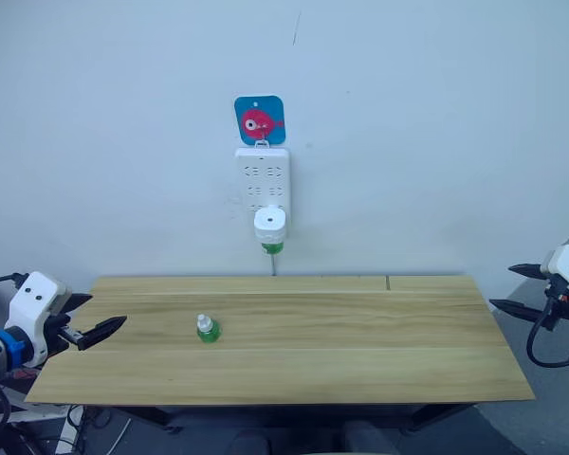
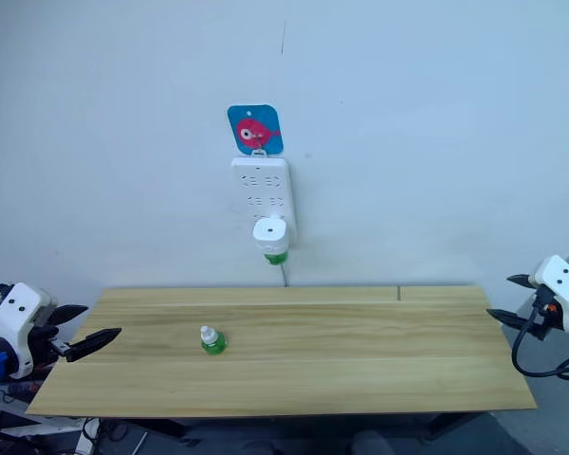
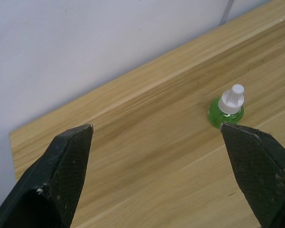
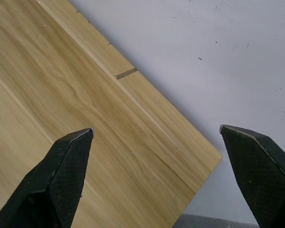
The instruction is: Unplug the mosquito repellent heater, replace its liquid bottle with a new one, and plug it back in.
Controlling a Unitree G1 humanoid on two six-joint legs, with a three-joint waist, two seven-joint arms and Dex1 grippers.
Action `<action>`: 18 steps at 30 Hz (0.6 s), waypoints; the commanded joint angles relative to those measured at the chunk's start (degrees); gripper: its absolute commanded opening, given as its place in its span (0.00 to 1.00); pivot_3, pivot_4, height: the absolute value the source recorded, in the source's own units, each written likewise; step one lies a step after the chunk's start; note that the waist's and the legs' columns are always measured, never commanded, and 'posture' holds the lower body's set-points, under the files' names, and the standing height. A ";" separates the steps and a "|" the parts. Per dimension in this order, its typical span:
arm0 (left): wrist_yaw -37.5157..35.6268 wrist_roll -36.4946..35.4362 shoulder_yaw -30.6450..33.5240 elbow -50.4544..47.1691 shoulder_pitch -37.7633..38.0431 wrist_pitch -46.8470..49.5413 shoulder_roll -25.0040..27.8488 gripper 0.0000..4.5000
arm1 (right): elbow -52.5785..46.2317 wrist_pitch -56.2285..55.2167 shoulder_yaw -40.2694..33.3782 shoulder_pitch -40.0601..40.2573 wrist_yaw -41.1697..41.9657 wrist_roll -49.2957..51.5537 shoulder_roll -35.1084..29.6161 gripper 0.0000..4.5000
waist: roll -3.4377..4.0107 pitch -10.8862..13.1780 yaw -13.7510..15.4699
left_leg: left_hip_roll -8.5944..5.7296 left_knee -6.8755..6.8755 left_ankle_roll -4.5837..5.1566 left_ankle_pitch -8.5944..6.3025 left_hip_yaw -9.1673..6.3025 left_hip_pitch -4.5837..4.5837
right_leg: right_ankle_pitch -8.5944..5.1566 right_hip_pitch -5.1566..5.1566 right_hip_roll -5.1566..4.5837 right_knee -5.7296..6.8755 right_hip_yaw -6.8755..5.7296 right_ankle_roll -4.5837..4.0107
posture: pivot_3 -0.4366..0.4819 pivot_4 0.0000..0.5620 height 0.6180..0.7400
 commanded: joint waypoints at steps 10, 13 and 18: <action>-6.20 -2.39 1.34 1.37 -2.44 -2.10 1.01 1.00 | -1.76 -0.44 -1.88 0.42 0.20 0.69 -1.92 0.99 | 0.00 0.14 -0.03 | 0.00 0.00 0.00 0.00 0.00 0.00 | 0.00 0.00 0.00 0.00 -0.01 0.00 | 0.52 0.03 1.00; -6.15 -2.64 2.07 2.30 -3.24 -2.20 0.77 1.00 | -1.65 -0.54 -1.87 0.44 0.21 0.66 -1.95 0.99 | 0.01 0.20 -0.03 | 0.00 0.00 0.00 0.00 0.00 0.00 | 0.00 0.00 0.00 0.00 -0.01 0.00 | 0.52 0.03 1.00; -5.36 -1.56 2.10 3.51 -3.99 -3.94 0.56 1.00 | -1.50 -0.65 -1.84 0.38 0.19 0.61 -1.99 0.99 | -0.02 0.34 -0.04 | 0.00 0.03 0.00 0.00 0.01 0.00 | 0.01 0.01 0.00 0.01 0.01 0.01 | 0.52 0.04 1.00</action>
